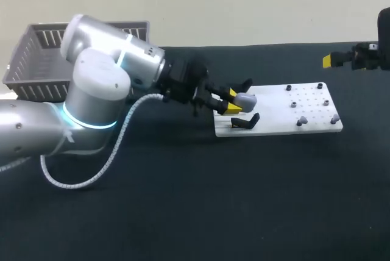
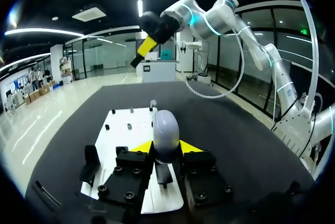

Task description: Pick up each earbud case from the left stands, insert the matching earbuds, close the lid, and place the case in the box.

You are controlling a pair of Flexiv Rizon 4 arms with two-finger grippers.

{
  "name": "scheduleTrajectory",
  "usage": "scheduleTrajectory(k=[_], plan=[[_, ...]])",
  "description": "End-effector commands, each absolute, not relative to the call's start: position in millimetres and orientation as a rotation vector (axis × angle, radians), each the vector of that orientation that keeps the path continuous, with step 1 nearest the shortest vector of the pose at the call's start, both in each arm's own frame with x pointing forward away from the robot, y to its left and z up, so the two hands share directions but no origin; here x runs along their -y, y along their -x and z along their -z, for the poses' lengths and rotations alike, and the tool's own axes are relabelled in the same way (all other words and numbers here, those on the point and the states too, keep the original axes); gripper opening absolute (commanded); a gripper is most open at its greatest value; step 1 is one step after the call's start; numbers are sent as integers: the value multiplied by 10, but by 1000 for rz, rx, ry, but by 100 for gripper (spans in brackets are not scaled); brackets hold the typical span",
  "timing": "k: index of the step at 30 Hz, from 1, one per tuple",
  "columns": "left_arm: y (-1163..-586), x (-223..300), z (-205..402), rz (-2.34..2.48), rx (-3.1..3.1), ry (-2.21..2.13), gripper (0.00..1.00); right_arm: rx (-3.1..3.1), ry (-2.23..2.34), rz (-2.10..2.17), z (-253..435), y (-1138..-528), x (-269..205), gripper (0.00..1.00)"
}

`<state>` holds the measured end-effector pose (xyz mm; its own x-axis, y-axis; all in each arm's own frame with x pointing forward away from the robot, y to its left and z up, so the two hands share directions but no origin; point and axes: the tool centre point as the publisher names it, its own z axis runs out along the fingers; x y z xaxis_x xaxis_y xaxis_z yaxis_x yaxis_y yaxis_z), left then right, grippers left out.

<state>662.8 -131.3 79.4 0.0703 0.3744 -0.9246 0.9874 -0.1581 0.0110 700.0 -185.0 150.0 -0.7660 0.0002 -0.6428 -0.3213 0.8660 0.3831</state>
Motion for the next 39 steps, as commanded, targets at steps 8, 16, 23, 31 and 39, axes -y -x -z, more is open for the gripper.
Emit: scheduleTrajectory(k=[8, 16, 23, 31, 39], plan=[[-6443, 1117, -1263, 1071, -1270, -1458, 0, -2374, 231, -636, -1500, -7000, 1850, 100], [-6392, 1106, -1526, 1047, -1231, -1414, 0, -2374, 231, -636, -1500, -7000, 1850, 100], [-6373, 1123, -1604, 1085, -1188, -1401, 0, -2374, 231, -636, -1500, -7000, 1850, 100], [-6374, 1137, -1500, 1163, -1195, -1373, 0, -2374, 231, -636, -1500, -7000, 1850, 100], [-6376, 1158, -1472, 1195, -1201, -1398, 0, -2374, 231, -636, -1500, -7000, 1850, 100]])
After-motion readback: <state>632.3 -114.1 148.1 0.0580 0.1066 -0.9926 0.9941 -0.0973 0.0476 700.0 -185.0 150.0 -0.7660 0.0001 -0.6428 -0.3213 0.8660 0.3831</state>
